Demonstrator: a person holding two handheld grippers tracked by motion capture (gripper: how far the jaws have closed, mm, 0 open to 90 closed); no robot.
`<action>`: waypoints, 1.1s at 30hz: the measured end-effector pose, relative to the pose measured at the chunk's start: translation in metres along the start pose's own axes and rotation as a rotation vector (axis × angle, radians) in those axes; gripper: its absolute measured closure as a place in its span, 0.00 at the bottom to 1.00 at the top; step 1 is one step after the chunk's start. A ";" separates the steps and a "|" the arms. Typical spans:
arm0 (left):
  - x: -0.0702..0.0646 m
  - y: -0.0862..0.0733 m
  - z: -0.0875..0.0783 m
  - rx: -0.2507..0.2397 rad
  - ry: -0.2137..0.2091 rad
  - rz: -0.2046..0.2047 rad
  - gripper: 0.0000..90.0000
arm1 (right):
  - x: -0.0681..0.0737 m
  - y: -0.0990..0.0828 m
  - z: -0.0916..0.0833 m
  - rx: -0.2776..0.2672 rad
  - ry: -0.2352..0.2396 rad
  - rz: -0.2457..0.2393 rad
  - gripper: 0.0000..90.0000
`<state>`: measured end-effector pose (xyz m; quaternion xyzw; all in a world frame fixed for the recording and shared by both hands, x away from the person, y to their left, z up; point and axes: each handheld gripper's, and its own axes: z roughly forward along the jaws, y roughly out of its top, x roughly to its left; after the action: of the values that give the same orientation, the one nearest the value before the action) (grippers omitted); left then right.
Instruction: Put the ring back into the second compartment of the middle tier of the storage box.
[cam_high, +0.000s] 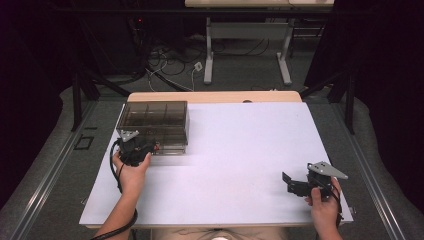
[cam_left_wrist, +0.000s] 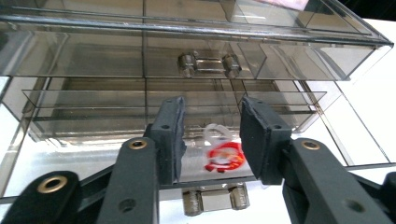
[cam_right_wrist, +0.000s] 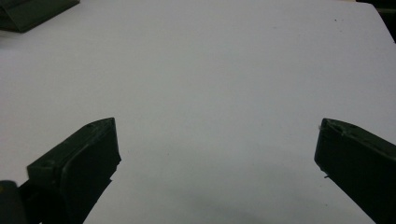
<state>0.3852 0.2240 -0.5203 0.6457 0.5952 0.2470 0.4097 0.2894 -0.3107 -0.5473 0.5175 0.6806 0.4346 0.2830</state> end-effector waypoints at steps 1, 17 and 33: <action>0.000 0.000 -0.001 0.000 0.000 -0.001 0.64 | 0.000 0.000 0.000 0.001 0.002 -0.002 0.00; 0.005 0.001 -0.009 -0.031 0.032 0.002 0.51 | -0.001 0.000 -0.001 0.005 0.007 -0.004 0.00; 0.003 0.006 -0.020 -0.043 -0.023 0.033 0.42 | 0.000 0.000 -0.001 0.009 0.001 0.001 0.00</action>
<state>0.3731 0.2320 -0.5056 0.6494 0.5740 0.2591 0.4263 0.2882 -0.3113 -0.5467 0.5191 0.6824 0.4319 0.2799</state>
